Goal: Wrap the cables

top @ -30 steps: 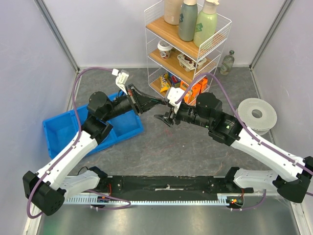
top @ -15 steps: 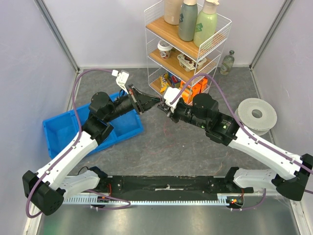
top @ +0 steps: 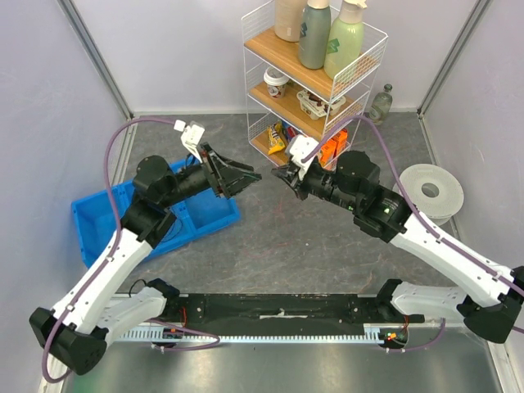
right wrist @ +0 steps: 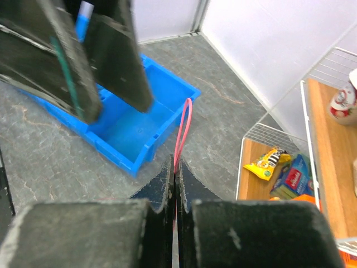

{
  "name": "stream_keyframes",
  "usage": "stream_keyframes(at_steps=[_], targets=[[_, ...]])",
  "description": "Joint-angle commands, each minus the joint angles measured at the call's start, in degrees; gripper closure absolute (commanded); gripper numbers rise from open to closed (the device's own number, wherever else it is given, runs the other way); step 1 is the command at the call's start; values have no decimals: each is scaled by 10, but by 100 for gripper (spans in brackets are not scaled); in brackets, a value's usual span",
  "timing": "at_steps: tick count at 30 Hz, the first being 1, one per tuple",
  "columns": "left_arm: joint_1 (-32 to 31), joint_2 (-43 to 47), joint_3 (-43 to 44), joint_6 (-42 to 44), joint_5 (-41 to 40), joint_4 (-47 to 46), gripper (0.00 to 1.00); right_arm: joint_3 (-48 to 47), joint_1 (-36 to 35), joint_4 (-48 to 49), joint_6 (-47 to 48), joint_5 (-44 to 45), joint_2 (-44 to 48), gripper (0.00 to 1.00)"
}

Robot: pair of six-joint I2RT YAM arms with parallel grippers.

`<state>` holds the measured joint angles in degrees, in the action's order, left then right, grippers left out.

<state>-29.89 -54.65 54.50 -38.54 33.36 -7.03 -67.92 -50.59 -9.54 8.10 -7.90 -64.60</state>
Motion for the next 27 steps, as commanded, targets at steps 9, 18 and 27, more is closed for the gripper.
stream_keyframes(at_steps=[9,18,27], targets=[[8,-20,38,3,36,-42,40,9,20,37,-57,-41,4,100],[-38,-55,41,-35,-8,-89,38,1,15,29,-63,-58,-11,100],[-41,-71,40,-49,-28,-75,98,9,15,19,-54,-43,13,100]])
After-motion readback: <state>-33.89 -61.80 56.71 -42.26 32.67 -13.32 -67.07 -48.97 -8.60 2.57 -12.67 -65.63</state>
